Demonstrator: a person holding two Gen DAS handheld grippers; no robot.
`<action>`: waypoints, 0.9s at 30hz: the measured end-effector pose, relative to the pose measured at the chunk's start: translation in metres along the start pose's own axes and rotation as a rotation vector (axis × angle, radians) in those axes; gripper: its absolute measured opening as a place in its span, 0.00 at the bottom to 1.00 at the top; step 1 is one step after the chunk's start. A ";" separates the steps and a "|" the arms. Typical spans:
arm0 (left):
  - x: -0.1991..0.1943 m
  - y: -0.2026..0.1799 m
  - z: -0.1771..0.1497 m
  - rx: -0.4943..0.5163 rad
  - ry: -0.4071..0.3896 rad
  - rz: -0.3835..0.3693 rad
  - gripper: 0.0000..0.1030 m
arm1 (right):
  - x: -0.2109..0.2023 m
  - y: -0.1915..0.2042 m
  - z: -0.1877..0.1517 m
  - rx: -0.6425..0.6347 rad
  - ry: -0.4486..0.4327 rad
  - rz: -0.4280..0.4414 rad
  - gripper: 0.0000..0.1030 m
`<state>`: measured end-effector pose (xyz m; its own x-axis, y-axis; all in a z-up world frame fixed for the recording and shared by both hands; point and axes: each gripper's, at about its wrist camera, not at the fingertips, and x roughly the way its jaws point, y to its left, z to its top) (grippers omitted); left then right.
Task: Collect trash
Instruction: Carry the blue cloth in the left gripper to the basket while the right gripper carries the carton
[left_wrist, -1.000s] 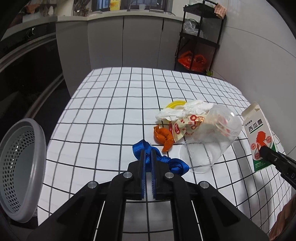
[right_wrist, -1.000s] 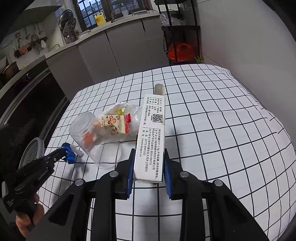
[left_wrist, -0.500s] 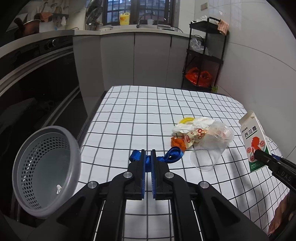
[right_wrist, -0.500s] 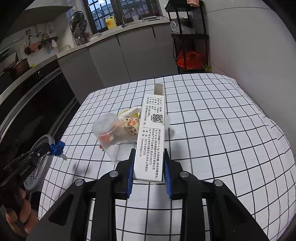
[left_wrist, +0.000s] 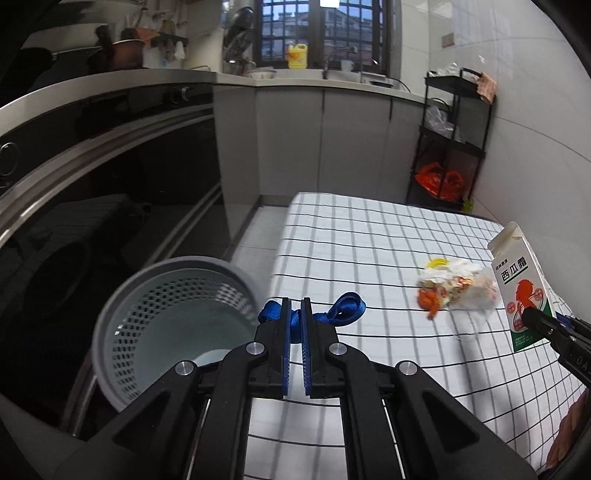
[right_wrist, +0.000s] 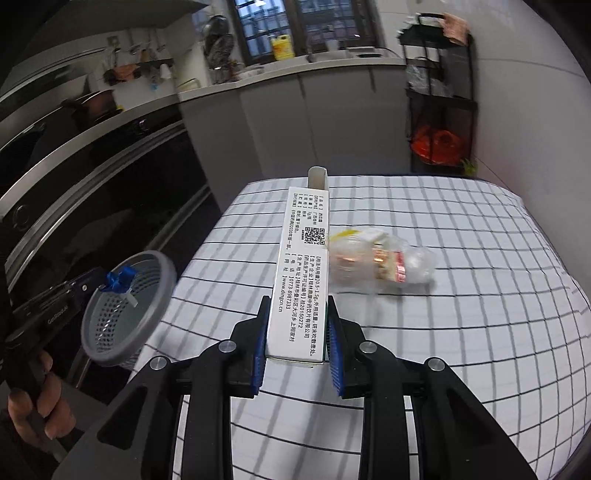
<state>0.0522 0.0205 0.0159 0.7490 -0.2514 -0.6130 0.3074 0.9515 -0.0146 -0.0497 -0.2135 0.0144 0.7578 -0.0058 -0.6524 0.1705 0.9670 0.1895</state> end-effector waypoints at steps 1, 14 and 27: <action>-0.002 0.008 0.000 -0.004 -0.003 0.010 0.06 | 0.002 0.010 0.001 -0.013 0.000 0.014 0.26; 0.014 0.101 -0.015 -0.117 0.060 0.128 0.06 | 0.078 0.143 0.010 -0.196 0.087 0.212 0.26; 0.035 0.150 -0.026 -0.183 0.120 0.229 0.06 | 0.144 0.216 0.014 -0.300 0.195 0.323 0.26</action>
<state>0.1091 0.1590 -0.0277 0.7084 -0.0146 -0.7057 0.0201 0.9998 -0.0005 0.1048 -0.0086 -0.0284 0.6050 0.3272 -0.7259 -0.2649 0.9424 0.2041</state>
